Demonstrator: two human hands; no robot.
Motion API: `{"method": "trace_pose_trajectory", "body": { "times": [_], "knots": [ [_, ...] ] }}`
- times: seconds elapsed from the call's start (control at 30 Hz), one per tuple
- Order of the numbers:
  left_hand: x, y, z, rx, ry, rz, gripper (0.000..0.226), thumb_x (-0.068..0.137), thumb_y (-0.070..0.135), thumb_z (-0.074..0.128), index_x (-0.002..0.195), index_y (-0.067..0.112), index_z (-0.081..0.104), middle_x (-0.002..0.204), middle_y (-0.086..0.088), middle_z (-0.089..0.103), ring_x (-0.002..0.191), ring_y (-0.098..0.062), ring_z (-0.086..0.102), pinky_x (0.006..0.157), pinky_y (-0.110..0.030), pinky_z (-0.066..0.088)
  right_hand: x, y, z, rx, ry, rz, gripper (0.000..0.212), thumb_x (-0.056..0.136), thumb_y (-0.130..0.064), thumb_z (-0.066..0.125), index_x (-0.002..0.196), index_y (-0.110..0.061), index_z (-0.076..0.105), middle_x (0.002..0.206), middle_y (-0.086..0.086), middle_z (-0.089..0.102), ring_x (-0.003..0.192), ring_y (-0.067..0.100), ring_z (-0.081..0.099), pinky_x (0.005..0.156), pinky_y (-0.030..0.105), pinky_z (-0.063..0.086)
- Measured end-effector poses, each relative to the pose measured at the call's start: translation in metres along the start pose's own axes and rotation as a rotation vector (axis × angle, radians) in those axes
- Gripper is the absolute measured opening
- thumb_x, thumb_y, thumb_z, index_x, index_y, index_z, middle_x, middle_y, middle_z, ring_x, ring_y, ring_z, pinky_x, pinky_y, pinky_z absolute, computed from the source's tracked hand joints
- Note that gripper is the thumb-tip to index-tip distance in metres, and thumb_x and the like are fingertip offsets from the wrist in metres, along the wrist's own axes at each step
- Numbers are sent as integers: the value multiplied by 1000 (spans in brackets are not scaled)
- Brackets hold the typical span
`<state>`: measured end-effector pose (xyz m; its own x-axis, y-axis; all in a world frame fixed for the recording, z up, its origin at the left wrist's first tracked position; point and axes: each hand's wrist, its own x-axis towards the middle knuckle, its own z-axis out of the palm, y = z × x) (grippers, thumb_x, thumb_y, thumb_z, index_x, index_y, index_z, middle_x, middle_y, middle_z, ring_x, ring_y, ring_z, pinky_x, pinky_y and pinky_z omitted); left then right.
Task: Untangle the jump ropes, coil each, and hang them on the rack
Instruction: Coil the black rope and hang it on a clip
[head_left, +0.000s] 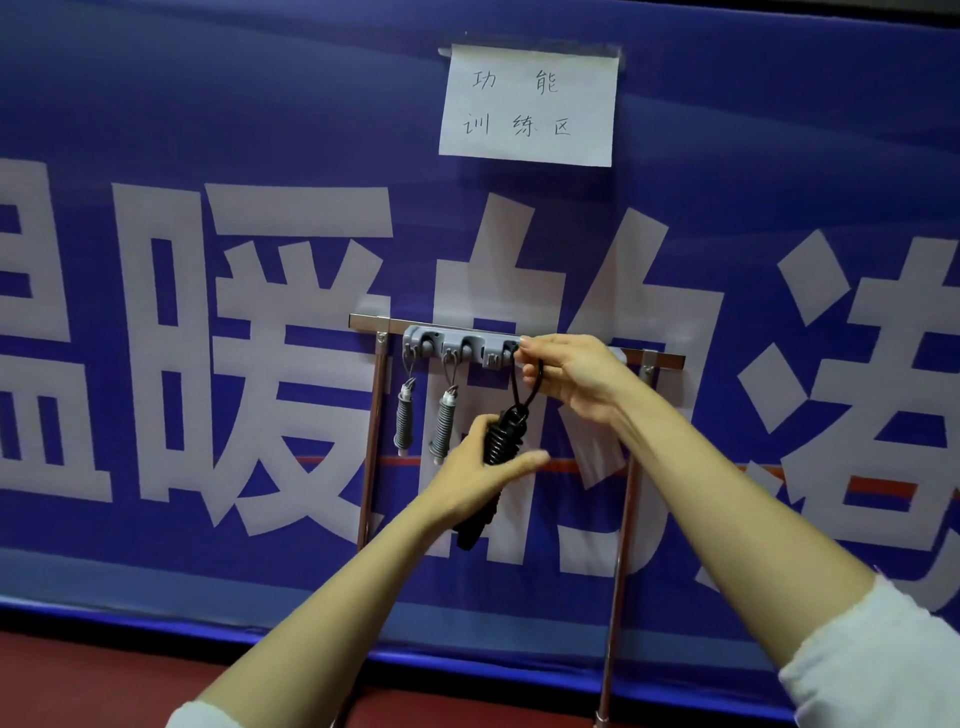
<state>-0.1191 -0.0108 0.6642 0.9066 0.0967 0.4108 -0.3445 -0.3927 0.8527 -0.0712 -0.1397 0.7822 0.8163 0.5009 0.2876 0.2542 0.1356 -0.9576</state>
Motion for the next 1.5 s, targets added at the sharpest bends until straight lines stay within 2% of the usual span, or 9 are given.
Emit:
{"method": "trace_pose_trajectory", "body": {
  "times": [0.1,0.23,0.43,0.67,0.9,1.17,1.33,1.4,1.5],
  "knots": [
    [20,1,-17,-216,33,-12,42,90,44,61,126,23,55,115,6,63,104,-7,60,78,-17,46,22,4,0,-78,-130,41,9,93,-7,59,91,-2,66,81,6,67,66,10,60,65,21,55],
    [60,-7,-41,-259,162,42,14,91,26,65,102,22,71,101,2,73,103,-12,64,89,-24,48,53,22,-1,-119,-178,67,9,92,-4,59,89,-1,67,79,8,69,67,12,62,74,26,57],
    [115,-39,-49,-272,237,-35,7,88,15,70,85,8,71,72,1,69,65,-7,63,62,-19,52,114,67,-13,-112,-48,53,17,85,14,59,96,1,59,83,17,65,63,17,69,68,26,60],
    [184,-87,-58,-266,317,-127,12,87,15,71,86,3,69,69,-4,64,62,-14,57,60,-24,49,202,127,-10,-348,233,-108,26,81,11,68,72,-10,54,73,11,62,66,20,66,58,25,57],
    [263,-106,-53,-279,379,-107,11,84,19,75,77,13,69,71,-6,66,60,-16,58,56,-23,51,262,147,-34,-436,457,-281,14,83,3,68,80,-9,63,70,-2,64,60,10,63,70,33,59],
    [283,-141,-32,-288,379,-114,12,86,17,73,75,15,68,69,-4,64,63,-14,58,54,-18,51,283,174,-43,-492,491,-285,10,80,2,71,79,-5,65,66,0,62,59,18,64,71,38,59],
    [281,-153,-26,-268,369,-113,9,84,18,75,76,19,71,74,-1,69,72,-14,64,74,-29,56,278,185,-48,-516,460,-281,25,82,-1,70,70,-19,58,71,2,65,65,20,65,69,34,56],
    [280,-154,-26,-259,354,-129,2,85,17,73,85,15,72,80,-2,70,77,-15,65,79,-29,56,275,184,-48,-529,427,-266,23,81,-3,71,72,-20,59,73,-1,65,71,18,65,71,31,54],
    [271,-156,-31,-224,344,-179,19,88,10,69,107,8,69,91,-4,69,83,-14,64,72,-23,52,263,179,-51,-607,362,-202,15,83,-8,72,85,-18,62,86,-3,65,83,13,62,77,25,47]
  ]
}}
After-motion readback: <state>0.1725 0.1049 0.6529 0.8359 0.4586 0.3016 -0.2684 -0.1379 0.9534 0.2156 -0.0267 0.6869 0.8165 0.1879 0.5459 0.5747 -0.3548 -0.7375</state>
